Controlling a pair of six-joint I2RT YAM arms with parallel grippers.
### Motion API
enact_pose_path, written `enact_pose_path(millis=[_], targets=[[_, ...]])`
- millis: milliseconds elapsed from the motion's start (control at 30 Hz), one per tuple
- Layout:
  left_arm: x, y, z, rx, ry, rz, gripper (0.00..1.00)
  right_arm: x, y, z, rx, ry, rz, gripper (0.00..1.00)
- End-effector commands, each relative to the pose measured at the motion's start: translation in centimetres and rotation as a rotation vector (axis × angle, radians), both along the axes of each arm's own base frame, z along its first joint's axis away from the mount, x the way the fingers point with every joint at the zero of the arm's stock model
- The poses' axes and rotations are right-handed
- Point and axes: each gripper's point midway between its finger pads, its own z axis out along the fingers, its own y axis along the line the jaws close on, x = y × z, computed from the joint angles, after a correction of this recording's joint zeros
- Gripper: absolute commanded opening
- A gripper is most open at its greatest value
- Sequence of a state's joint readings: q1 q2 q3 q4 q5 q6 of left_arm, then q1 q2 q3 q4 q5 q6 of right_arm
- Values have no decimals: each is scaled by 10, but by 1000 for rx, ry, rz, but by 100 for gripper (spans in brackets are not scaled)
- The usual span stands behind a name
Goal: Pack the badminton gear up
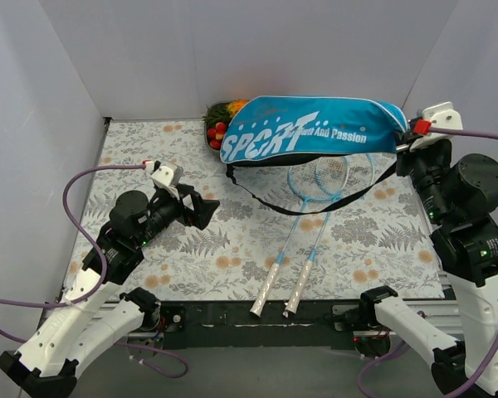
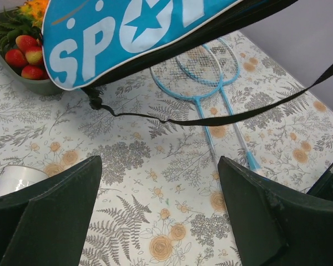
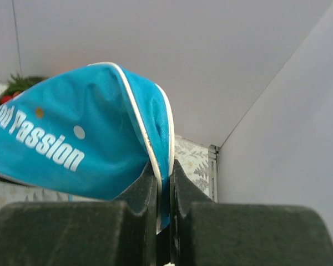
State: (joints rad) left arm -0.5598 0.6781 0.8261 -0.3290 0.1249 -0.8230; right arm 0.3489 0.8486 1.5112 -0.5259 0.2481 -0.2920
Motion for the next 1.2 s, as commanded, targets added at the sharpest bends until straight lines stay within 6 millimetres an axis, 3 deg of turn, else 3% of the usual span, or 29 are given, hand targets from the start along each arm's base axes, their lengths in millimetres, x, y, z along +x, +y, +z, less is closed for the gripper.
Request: enact_pose_path(millis=[0,100,267,467,667,733,767,833,867,1000,1167], targets=[[-4,2,3,1,-7,-1,86,1,37,-37,-139,41,217,1],[-4,2,2,3,-3,0,85,-11,64,-81,-209,109,402,1],[-5,2,-5,-1,20,-1,85,-33,90,-146,-272,198,616,1],[-9,2,-8,-18,28,-4,84,-57,115,-196,-268,367,811,1],[-11,4,-11,-18,28,-4,84,-97,132,-269,-361,716,930,1],[-11,4,-12,-11,27,-4,84,-94,122,-295,-464,773,830,1],[-11,4,-12,-10,26,-4,84,-99,127,-299,-506,756,837,1],[-10,4,-14,-5,29,-6,84,-90,124,-294,-520,678,752,1],[-10,4,-14,-4,27,-5,84,-86,134,-281,-506,591,757,1],[-11,5,-18,3,27,-2,84,-75,133,-249,-499,389,662,1],[-10,6,-22,12,27,6,84,-78,138,-263,-680,332,625,1]])
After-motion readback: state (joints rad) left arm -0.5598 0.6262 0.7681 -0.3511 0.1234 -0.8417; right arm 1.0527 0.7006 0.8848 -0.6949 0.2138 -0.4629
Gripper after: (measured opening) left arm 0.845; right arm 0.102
